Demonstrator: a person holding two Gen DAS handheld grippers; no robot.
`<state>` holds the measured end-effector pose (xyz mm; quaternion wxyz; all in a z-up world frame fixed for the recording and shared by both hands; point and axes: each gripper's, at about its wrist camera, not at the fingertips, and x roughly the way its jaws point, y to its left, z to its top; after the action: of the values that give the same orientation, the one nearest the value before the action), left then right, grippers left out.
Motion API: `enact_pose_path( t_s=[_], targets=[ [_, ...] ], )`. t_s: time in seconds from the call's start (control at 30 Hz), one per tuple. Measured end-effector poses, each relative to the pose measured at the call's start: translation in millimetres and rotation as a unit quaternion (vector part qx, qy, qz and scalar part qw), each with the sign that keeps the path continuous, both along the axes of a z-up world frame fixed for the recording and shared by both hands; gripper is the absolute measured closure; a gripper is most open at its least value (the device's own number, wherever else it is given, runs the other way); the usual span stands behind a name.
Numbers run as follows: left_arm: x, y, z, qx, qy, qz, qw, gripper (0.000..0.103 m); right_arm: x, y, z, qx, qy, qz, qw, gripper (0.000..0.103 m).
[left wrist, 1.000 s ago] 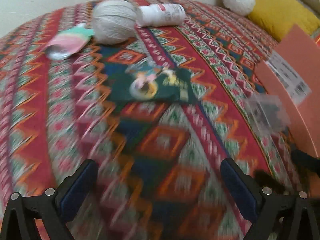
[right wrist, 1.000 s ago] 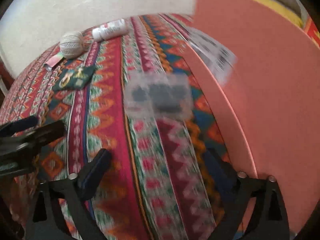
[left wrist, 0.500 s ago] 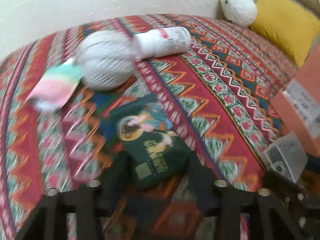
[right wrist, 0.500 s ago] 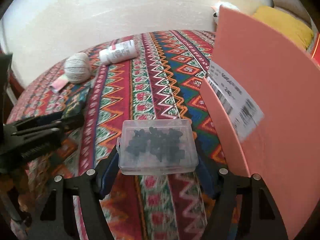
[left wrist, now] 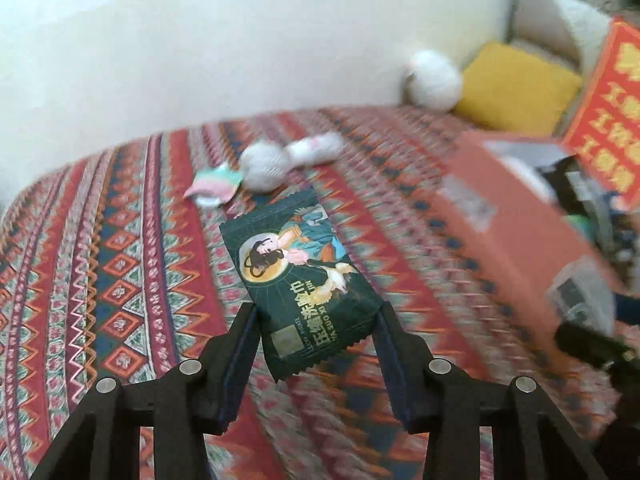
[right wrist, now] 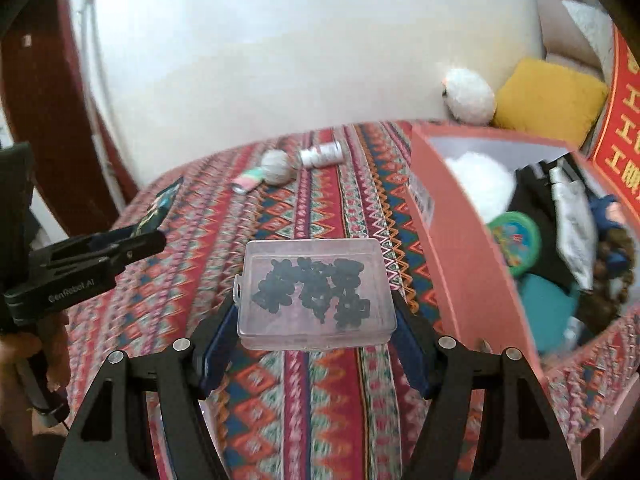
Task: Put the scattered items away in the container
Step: 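Grasp the clear box of dark pieces with the right tool while the left grasps the green snack packet, then carry the clear box and snack packet into the pink box and release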
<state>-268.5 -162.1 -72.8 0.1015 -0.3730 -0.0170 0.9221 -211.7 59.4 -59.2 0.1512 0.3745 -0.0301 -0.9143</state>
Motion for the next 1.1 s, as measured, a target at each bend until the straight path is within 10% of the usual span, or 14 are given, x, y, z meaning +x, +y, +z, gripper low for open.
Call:
enact_pose_path(
  t_s=[0.4, 0.83, 1.1],
  targets=[
    [26.4, 193.3, 89.1, -0.007, 0.056, -0.163, 0.985, 0.054, 78.1, 136.3, 70.8, -0.011, 0.082, -0.107, 0.991, 0.03],
    [-89.8, 335.4, 75.4, -0.037, 0.025, -0.2, 0.9789, 0.054, -10.2, 284.3, 62.9, -0.01, 0.066, -0.198, 0.978, 0.03],
    [-107.3, 322.4, 71.9, -0.035, 0.026, -0.163, 0.9857, 0.01, -73.8, 292.6, 45.2, -0.022, 0.053, -0.179, 0.982, 0.01]
  ],
)
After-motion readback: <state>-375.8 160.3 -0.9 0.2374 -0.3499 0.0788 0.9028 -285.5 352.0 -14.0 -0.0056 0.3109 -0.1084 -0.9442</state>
